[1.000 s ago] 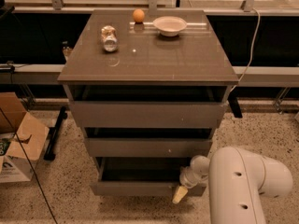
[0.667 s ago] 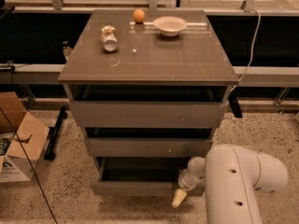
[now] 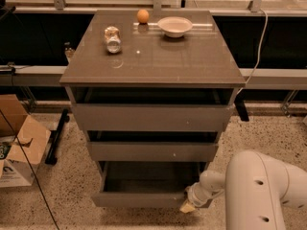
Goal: Open bottom drawer
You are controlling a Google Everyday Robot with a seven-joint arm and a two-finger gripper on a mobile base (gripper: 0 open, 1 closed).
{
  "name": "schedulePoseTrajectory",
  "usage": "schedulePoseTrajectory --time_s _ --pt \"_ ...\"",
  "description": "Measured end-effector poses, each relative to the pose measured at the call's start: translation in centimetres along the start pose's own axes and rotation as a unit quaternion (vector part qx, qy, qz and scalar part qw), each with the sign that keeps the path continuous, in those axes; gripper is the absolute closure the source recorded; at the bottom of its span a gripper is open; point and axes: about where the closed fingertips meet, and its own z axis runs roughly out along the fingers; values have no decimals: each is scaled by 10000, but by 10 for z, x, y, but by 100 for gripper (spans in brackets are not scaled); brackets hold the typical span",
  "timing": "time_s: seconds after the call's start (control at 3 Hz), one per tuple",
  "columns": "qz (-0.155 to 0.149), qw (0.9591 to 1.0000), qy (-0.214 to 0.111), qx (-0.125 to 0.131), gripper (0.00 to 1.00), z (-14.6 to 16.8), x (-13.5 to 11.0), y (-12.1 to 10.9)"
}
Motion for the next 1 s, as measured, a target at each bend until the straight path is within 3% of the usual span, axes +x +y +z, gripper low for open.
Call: schedulePoseTrajectory --time_s 0.33,0.67,1.0 --pt "3 10000 -4 -2 73 -1 0 1" --pt "266 9995 -182 -26 69 7 11 27" --pt "266 9995 -182 -26 46 4 10 28"
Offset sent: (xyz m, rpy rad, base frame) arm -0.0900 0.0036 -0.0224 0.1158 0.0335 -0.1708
